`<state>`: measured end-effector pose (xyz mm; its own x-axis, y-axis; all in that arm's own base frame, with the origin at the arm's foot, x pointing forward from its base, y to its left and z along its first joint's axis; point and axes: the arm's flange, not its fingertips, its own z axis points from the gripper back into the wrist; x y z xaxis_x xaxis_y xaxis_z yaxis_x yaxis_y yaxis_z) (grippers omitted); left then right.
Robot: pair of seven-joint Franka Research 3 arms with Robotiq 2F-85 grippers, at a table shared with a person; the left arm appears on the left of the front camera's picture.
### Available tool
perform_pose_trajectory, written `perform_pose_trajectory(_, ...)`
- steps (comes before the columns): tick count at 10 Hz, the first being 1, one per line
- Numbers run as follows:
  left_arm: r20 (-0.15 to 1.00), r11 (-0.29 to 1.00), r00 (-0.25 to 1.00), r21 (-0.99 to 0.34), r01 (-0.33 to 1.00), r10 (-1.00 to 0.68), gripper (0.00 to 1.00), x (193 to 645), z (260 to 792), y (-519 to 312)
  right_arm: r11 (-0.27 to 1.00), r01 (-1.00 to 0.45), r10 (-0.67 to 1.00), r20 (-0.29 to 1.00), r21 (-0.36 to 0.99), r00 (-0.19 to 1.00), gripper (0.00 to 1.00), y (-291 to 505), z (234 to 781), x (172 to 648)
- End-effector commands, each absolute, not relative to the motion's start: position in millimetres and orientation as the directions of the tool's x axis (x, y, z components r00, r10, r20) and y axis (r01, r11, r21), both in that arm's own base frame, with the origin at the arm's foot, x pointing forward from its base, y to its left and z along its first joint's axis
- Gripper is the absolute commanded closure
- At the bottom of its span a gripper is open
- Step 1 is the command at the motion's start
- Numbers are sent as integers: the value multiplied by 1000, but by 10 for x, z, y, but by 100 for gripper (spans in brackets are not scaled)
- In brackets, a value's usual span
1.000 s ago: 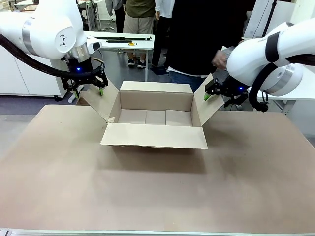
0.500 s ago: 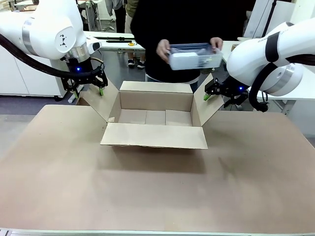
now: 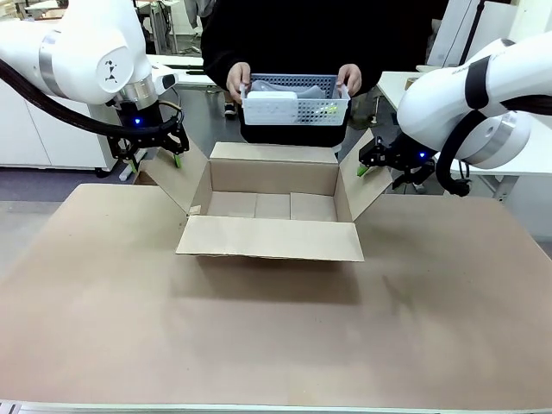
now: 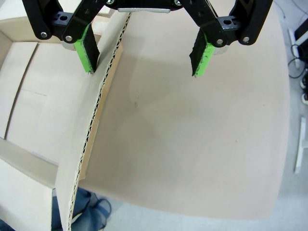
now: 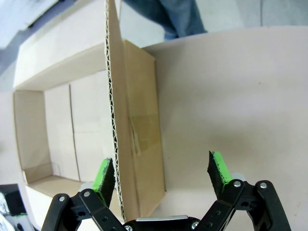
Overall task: Pack the gift set into the box.
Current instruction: Lift both hands away from the flaps of the Package Box.
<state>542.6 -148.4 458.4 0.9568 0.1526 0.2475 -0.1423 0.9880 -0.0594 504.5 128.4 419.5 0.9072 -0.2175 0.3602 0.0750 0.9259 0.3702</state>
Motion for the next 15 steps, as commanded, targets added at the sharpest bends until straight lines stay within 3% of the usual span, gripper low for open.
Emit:
perform_pose_trajectory(1,249,986,954,-46,-159,166,0,5421,4605,-1497,928,90,-225,350,361,909,0,1322,4204,5071)
perform_pose_trajectory(15,249,986,954,-46,-159,166,0,5421,4605,-1497,928,90,-225,350,361,909,0,1322,4204,5071)
